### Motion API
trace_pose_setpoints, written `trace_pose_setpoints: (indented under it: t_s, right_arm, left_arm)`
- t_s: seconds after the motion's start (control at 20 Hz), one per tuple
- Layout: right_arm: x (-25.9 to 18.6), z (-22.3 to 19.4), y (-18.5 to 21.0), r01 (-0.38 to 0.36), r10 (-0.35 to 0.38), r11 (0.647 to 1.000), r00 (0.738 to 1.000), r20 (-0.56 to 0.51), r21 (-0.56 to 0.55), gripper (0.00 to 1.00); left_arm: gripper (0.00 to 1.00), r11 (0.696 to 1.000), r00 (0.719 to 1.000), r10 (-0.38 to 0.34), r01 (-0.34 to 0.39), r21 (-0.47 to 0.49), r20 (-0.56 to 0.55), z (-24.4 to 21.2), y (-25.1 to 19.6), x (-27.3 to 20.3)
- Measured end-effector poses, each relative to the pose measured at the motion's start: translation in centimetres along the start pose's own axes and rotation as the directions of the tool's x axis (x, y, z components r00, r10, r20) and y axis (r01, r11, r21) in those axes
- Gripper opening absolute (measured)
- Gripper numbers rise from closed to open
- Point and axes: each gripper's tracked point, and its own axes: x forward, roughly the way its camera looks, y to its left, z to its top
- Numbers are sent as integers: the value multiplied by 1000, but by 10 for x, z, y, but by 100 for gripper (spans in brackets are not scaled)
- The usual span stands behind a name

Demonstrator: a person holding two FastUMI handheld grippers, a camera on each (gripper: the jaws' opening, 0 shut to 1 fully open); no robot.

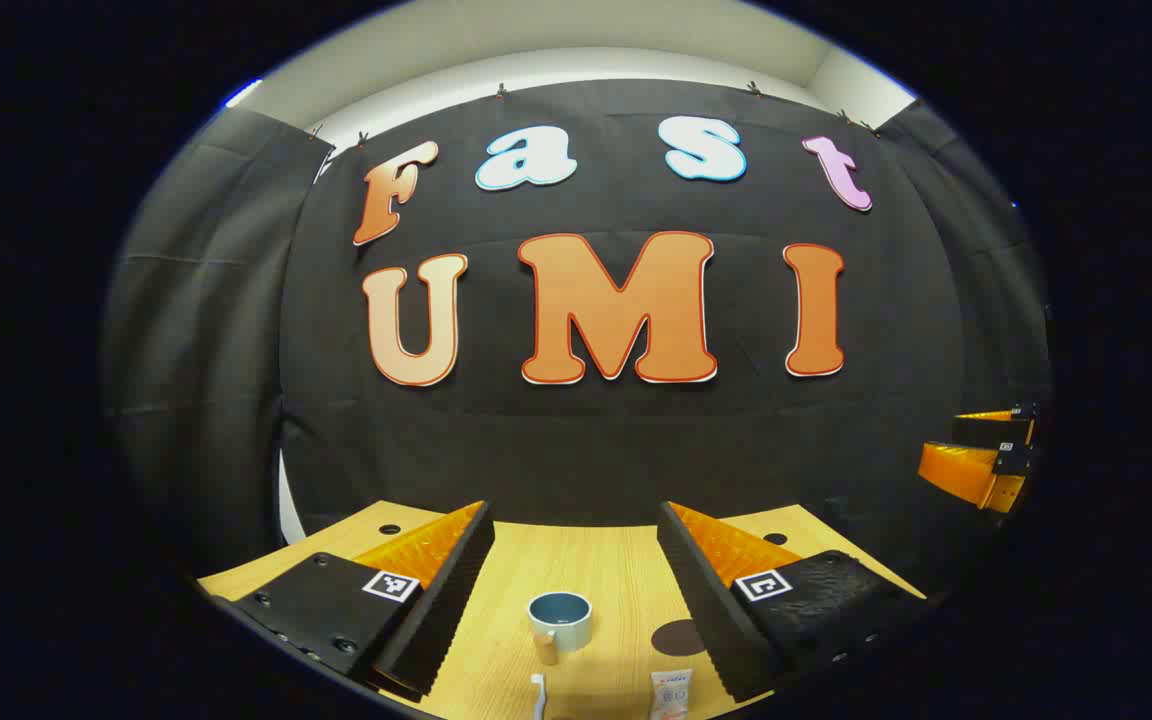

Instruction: Put the toothbrush and toothpaste on the desktop into the cup, then pick up the cup and place it on the coaster on the desktop.

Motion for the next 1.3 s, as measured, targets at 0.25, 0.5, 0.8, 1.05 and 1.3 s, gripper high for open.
trace_pose_setpoints:
  t_s: [0.25,0.5,0.8,1.05,1.3]
  right_arm:
    - [-4,9,18,72,-72,997,997,-5,-4,99]
    - [-11,11,48,108,-109,994,994,-31,-20,99]
    - [-17,13,71,114,-116,993,992,-50,-40,99]
    - [-12,-19,84,105,-109,994,985,-134,-33,99]
    - [-9,-63,101,51,-51,999,962,-270,-8,99]
  left_arm:
    - [99,998,998,-66,66,2,-15,-9,6,21]
    - [98,989,989,-146,146,10,-6,-10,3,42]
    - [98,988,988,-152,151,22,15,-9,21,55]
    - [98,992,992,-124,124,26,-26,-25,37,55]
    - [98,994,986,-99,105,38,-137,-69,41,45]
